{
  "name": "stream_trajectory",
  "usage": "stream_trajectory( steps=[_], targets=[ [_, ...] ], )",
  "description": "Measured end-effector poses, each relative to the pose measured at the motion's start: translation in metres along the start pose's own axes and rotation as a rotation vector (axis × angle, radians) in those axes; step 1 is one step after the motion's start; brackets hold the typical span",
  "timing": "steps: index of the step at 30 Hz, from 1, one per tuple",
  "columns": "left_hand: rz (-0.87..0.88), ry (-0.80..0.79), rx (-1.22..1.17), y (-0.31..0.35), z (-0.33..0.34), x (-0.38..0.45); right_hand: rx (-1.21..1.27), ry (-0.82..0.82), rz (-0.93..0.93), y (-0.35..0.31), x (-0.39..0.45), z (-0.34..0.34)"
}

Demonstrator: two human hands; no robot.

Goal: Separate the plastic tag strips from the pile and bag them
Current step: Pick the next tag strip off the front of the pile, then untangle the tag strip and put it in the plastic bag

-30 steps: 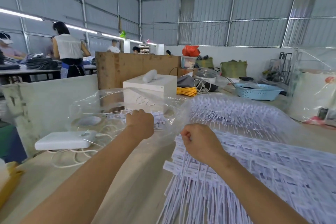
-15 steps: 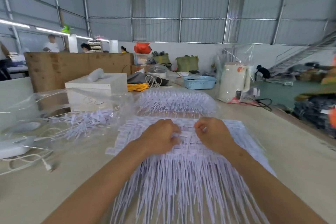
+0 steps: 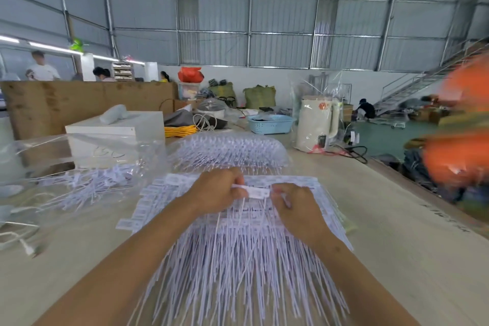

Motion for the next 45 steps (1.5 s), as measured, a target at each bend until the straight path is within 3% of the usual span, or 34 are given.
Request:
stream_trajectory(
  steps=[5, 8, 13, 17, 22, 27, 30, 36, 38, 41, 45],
  targets=[
    [0.128, 0.107, 0.017, 0.032, -0.030, -0.003, 0.802, -0.134, 0.124, -0.004, 0.003, 0.002],
    [0.209, 0.110, -0.035, 0.042, -0.031, -0.002, 1.067, -0.165, 0.260, 0.004, 0.004, 0.002],
    [0.216, 0.011, -0.085, 0.043, -0.018, 0.007, 0.916, -0.286, 0.170, -0.009, 0.012, 0.005],
    [0.111, 0.009, -0.300, 0.034, -0.031, 0.013, 0.735, -0.117, 0.027, -0.017, 0.027, -0.008],
    [0.023, -0.148, -0.275, 0.037, -0.029, 0.014, 0.360, 0.076, -0.122, -0.030, 0.026, -0.014],
    [-0.074, -0.225, -0.398, 0.021, -0.020, 0.012, 0.216, 0.171, -0.194, -0.028, 0.017, -0.026],
    [-0.114, -0.181, -0.480, 0.004, -0.020, 0.009, 0.257, 0.238, -0.036, 0.007, 0.017, -0.044],
    [-0.018, -0.098, -0.616, 0.012, -0.021, 0.015, 0.491, 0.129, 0.077, 0.017, 0.017, -0.029],
    [0.007, -0.108, -0.612, 0.018, -0.020, 0.016, 0.704, 0.097, 0.137, 0.021, 0.018, -0.022],
    [0.034, -0.146, -0.543, 0.025, -0.017, 0.015, 1.097, -0.024, 0.226, 0.022, 0.017, -0.003],
    [0.144, -0.231, -0.450, 0.044, -0.009, 0.010, 0.990, -0.272, 0.122, -0.006, 0.018, 0.011]
  ],
)
Point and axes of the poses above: each hand's wrist, its own x-axis towards the middle knuckle, its own z-axis out of the palm, y = z × x, the point moved 10 cm from there along x, towards the middle knuckle, and after that the axes turned 6 degrees about -y, right-handed, at the moved point
